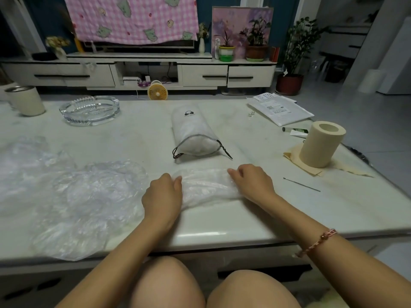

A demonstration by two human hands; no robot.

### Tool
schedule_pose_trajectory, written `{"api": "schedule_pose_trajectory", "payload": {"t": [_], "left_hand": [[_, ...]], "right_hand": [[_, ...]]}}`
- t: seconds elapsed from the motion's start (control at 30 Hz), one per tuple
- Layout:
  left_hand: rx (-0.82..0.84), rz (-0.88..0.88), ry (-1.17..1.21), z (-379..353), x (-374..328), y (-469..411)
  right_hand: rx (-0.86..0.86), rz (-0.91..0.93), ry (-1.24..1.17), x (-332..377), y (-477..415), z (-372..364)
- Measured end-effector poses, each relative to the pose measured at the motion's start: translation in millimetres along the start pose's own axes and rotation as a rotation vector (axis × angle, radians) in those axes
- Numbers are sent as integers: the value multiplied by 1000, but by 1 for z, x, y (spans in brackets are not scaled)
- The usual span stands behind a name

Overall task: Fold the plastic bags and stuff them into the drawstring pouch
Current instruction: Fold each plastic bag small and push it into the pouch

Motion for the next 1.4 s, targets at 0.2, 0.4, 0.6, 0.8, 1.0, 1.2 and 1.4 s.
{"api": "schedule_pose_trajectory", "payload": {"t": [0.2, 0.4, 0.6, 0.8, 1.0, 1.2, 1.4], "left_hand": [[31, 37, -418, -4, -1, -7], [-11, -32, -351, -7, 7, -11], [62, -89, 614, 10, 0, -21], [364, -322, 761, 48, -33, -17], [316, -332, 584, 71, -34, -21], [154, -29, 1039, 61, -26, -35], [634, 56, 1387, -16, -69, 2]], "right_hand": [[-120, -37, 326, -6, 4, -1], [-199, -68, 347, -33, 8, 10], [-72, 65, -219, -16, 1, 38], [670, 389, -420, 71, 11, 56], [789, 381, -461, 67, 14, 35], [627, 253, -695, 32, 13, 33], [539, 142, -1022, 14, 15, 27]]}}
Point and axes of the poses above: each hand's wrist, its own y-axis away from the middle knuckle, its own z-axis out of the back of the hand, x = y × z, the point moved 3 cm from there along -y, towards the middle knuckle, and after that the axes turned 7 degrees about x, right-handed, at the moved point
